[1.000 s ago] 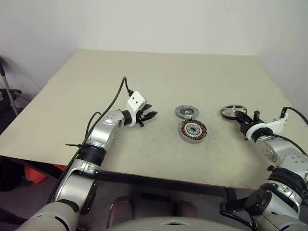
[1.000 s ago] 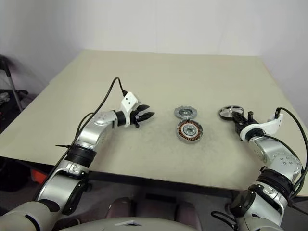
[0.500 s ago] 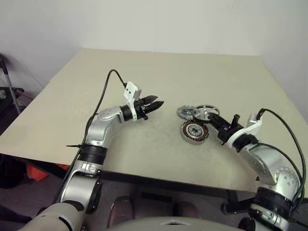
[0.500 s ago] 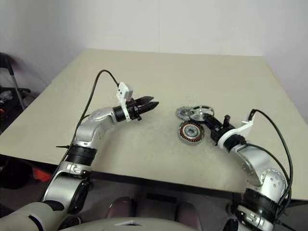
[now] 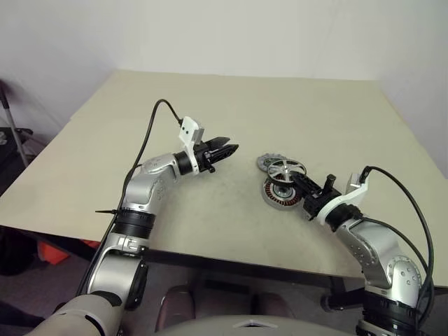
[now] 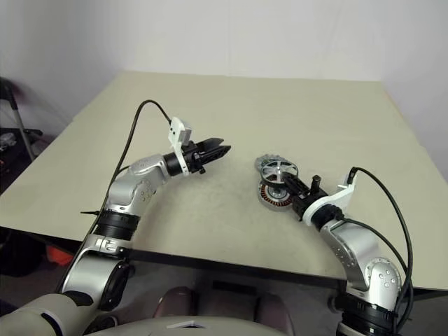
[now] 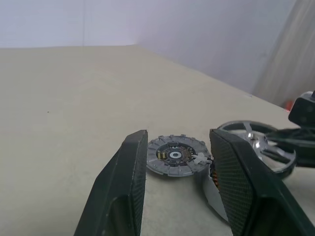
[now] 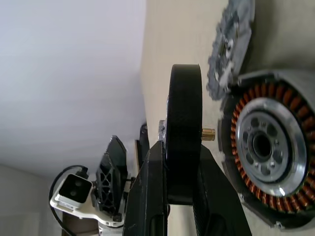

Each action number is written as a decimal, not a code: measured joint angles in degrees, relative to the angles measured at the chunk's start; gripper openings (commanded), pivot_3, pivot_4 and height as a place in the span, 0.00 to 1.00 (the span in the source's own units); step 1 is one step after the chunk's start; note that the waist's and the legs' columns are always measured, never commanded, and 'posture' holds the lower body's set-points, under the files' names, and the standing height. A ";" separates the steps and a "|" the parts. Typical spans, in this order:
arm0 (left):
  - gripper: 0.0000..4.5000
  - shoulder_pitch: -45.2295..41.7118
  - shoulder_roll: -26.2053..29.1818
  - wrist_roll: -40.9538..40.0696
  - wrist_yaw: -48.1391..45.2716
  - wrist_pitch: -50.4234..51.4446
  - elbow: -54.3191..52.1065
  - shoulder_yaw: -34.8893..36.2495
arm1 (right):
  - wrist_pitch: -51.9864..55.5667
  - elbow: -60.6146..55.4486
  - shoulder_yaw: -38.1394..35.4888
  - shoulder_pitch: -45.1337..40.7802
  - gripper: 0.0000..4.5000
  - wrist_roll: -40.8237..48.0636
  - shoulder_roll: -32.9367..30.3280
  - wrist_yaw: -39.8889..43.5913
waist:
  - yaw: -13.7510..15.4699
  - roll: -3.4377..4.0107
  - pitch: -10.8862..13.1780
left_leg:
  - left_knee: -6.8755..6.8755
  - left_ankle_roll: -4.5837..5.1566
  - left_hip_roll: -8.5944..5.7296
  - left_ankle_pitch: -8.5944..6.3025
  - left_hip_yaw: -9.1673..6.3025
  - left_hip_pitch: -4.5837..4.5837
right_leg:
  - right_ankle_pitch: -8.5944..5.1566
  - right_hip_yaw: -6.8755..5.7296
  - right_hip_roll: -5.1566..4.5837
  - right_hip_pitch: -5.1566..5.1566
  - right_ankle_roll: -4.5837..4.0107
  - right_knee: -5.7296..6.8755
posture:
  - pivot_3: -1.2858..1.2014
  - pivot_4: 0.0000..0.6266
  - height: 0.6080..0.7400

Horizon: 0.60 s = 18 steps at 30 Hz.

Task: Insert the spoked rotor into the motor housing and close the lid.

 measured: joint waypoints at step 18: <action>0.47 -0.21 0.74 1.06 0.03 -0.57 0.41 -0.21 | -1.76 2.16 2.09 4.26 0.08 0.19 -3.70 3.73 | 0.08 -0.05 -0.03 | 0.04 0.02 -0.08 -0.01 -0.04 -0.22 | -0.01 -0.06 -0.11 0.03 0.05 0.02 | 0.52 0.00 1.00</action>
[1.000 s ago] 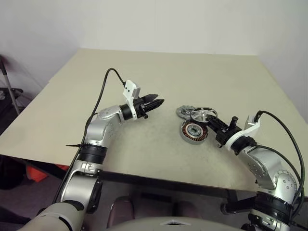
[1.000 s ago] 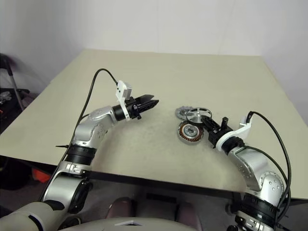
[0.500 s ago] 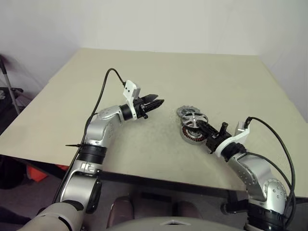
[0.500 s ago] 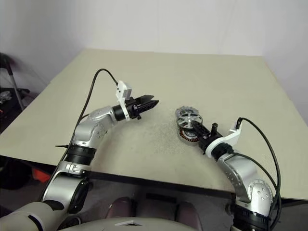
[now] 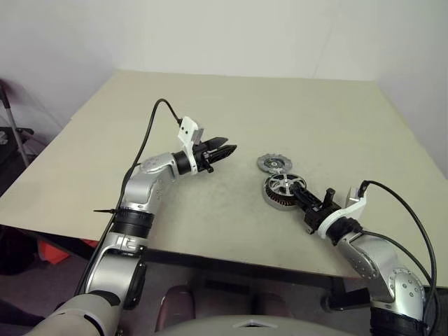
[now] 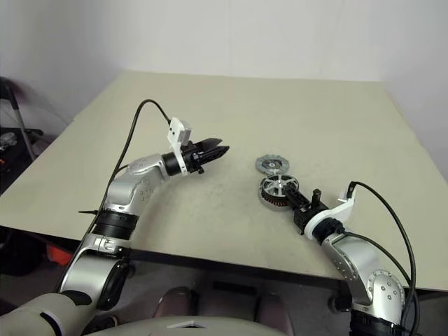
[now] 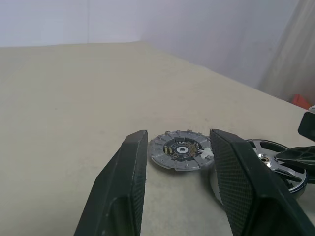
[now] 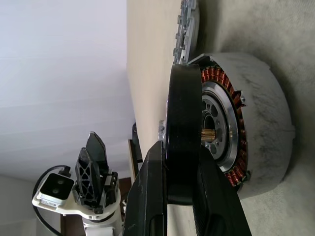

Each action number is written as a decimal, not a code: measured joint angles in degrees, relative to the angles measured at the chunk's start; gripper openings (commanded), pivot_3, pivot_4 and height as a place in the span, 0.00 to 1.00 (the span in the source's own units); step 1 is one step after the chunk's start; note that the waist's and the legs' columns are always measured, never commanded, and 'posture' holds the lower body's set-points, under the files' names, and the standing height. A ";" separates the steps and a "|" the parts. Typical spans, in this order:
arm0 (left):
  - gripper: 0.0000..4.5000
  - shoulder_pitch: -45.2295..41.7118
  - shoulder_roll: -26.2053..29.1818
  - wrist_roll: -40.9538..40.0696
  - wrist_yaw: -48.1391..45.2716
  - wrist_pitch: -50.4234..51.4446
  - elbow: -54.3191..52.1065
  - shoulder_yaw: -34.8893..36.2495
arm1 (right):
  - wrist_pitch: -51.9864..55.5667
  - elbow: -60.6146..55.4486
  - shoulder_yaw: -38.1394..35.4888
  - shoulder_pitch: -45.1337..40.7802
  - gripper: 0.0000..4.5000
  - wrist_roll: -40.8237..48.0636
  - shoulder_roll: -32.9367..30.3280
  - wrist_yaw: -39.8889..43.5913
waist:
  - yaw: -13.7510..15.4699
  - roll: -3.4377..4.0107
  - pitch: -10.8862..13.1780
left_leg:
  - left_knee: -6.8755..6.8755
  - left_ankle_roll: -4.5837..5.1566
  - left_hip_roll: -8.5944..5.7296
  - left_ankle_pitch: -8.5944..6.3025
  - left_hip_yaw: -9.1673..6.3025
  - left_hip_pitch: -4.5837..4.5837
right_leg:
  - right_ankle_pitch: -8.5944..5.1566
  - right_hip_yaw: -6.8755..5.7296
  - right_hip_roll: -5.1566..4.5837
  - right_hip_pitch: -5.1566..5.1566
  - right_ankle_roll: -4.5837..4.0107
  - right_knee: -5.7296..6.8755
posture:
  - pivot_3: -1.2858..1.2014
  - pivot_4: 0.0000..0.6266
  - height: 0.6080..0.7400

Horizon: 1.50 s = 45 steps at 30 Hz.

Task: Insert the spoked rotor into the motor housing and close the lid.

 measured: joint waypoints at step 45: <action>0.47 -0.06 0.20 1.32 0.18 -1.02 0.24 -0.14 | -6.73 -2.64 4.39 -0.71 0.31 0.62 -2.38 -4.61 | 0.33 -0.10 -0.11 | 0.14 0.02 -0.01 0.00 -0.07 -0.03 | 0.02 -0.25 -0.12 0.09 0.02 0.05 | 0.52 0.00 1.00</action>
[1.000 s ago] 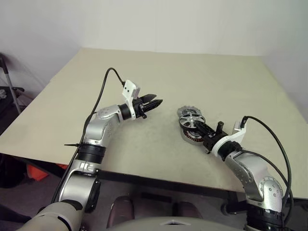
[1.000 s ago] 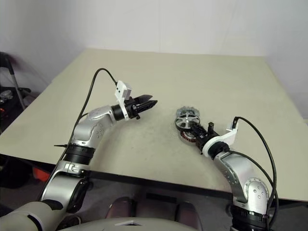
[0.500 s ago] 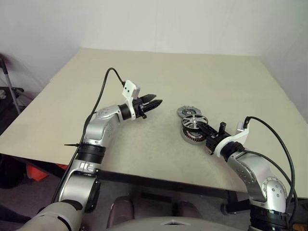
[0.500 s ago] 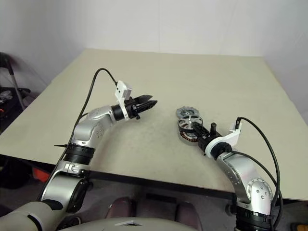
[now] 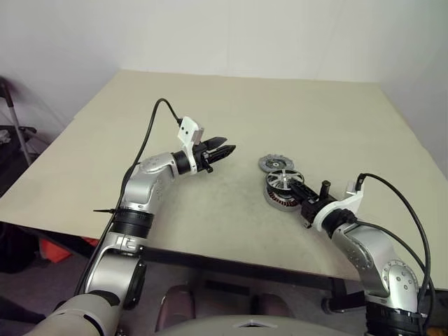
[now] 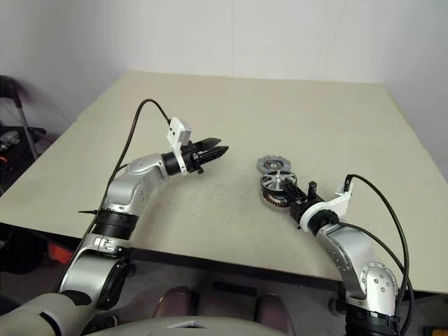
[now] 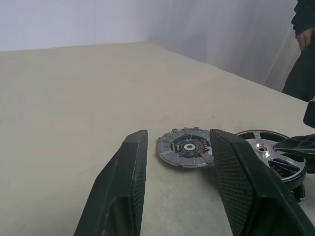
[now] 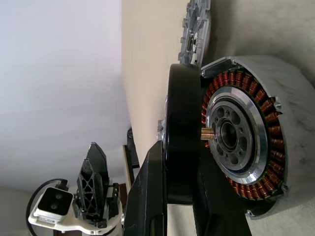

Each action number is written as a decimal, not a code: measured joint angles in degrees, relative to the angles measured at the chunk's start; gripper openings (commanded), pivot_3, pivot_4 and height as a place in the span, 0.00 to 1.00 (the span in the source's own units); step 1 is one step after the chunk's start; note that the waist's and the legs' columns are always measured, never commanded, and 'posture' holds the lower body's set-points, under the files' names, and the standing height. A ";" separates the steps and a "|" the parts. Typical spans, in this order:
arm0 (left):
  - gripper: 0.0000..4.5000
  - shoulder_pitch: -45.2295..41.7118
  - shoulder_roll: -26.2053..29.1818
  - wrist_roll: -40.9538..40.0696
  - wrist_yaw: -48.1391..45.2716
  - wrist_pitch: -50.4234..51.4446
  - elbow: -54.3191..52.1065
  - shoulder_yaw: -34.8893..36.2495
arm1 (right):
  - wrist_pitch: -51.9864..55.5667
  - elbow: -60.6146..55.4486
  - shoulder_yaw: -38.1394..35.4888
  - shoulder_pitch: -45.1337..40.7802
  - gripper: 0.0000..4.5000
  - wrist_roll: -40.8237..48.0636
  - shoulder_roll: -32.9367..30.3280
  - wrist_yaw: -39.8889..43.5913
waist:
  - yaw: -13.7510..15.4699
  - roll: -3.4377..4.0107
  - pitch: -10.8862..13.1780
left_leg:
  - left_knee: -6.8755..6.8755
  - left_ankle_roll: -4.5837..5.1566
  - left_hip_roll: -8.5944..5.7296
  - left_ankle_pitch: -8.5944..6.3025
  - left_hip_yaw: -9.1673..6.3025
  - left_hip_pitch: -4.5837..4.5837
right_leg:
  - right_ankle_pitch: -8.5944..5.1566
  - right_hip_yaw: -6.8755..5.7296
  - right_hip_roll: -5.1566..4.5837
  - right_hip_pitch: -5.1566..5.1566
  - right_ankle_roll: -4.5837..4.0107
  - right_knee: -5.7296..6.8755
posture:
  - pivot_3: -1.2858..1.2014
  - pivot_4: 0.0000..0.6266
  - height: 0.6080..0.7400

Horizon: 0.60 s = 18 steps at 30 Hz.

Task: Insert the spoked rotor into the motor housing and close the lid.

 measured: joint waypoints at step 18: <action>0.47 -0.52 0.17 0.05 -0.08 -0.49 1.13 -0.06 | -0.20 -0.43 -0.45 1.52 1.00 -5.81 -3.58 10.03 | 0.03 -0.13 -0.13 | 0.72 0.05 0.25 -0.02 -0.03 -0.08 | -0.06 -0.36 -0.09 0.30 -0.12 0.07 | 0.52 0.00 1.00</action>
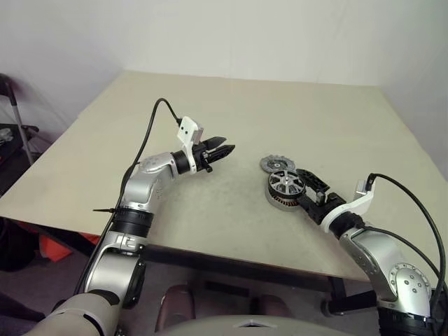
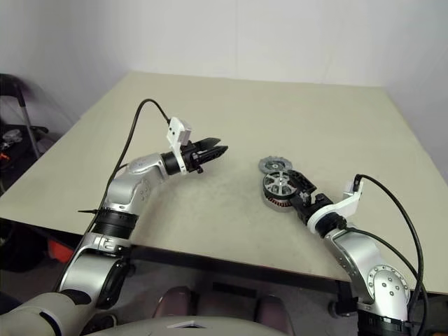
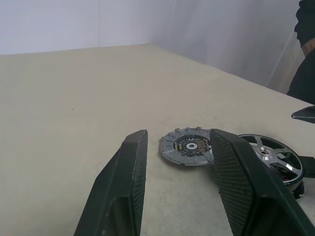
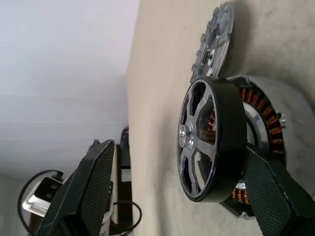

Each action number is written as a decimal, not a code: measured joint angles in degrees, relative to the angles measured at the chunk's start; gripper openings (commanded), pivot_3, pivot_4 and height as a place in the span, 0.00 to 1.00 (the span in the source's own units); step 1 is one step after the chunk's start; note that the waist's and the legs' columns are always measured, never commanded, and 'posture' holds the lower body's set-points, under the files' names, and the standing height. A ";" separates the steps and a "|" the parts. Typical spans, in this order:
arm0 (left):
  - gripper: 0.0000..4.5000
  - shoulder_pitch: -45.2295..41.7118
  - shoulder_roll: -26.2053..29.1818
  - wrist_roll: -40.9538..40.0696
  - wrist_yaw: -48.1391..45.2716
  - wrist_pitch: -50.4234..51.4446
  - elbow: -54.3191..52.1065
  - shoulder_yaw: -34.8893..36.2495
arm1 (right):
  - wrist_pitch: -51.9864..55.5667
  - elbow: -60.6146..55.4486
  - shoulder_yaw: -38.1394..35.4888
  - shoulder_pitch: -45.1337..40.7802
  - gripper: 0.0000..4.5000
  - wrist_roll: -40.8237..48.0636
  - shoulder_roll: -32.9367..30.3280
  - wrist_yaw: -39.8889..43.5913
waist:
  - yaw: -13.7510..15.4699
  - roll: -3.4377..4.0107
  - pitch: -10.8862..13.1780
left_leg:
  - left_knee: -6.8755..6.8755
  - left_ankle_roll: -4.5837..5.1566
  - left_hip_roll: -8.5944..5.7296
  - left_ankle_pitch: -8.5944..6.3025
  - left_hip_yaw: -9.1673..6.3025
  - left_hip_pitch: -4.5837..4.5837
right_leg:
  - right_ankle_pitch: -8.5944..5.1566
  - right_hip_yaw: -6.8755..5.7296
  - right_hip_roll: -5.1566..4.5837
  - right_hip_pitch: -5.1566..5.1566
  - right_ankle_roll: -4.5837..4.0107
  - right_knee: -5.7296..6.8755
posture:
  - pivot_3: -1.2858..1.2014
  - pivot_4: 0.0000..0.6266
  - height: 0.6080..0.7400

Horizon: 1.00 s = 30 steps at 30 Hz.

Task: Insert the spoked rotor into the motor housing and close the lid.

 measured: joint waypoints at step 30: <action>0.47 -1.77 -0.22 0.21 -0.69 -0.84 2.06 -0.54 | -4.78 -4.20 2.22 -6.42 1.00 -43.17 -11.16 24.16 | -0.22 0.02 0.00 | 0.00 0.04 0.06 0.00 0.01 -0.02 | 0.02 -0.01 0.06 -0.04 -0.06 0.01 | 0.52 0.00 1.00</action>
